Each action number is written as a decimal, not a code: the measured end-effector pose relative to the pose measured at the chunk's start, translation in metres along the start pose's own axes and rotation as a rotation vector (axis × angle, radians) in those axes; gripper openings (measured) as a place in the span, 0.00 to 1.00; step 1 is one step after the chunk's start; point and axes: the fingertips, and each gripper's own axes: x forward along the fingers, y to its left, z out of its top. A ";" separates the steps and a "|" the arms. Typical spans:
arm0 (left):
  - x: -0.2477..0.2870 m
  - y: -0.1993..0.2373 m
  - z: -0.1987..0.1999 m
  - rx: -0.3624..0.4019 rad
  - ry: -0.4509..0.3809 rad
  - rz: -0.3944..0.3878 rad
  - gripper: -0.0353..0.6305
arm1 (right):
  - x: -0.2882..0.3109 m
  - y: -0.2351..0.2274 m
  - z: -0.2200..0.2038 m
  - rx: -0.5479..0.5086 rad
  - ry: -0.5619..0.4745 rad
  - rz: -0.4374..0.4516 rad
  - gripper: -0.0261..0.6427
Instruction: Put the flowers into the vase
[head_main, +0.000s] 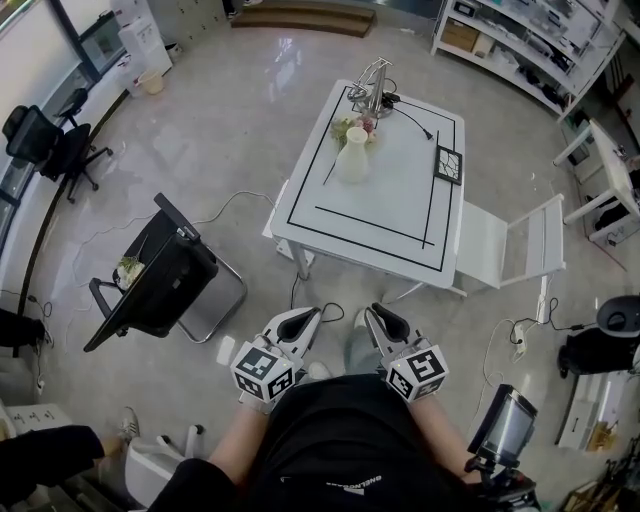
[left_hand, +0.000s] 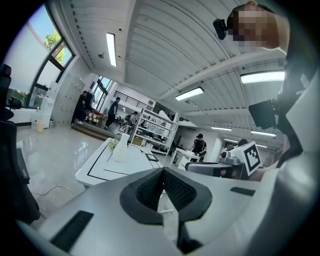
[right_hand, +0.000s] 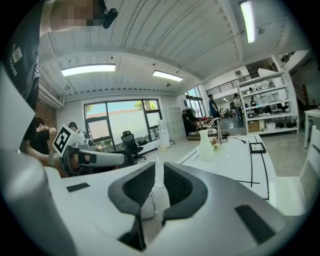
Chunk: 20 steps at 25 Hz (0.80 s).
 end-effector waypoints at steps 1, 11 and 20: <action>0.003 0.004 0.000 -0.006 0.003 0.004 0.06 | 0.005 -0.002 -0.001 0.001 0.007 0.006 0.13; 0.061 0.040 0.026 -0.018 -0.003 0.027 0.06 | 0.059 -0.048 0.018 -0.007 0.032 0.059 0.13; 0.114 0.076 0.053 -0.027 0.009 0.068 0.06 | 0.100 -0.106 0.041 0.008 0.038 0.075 0.13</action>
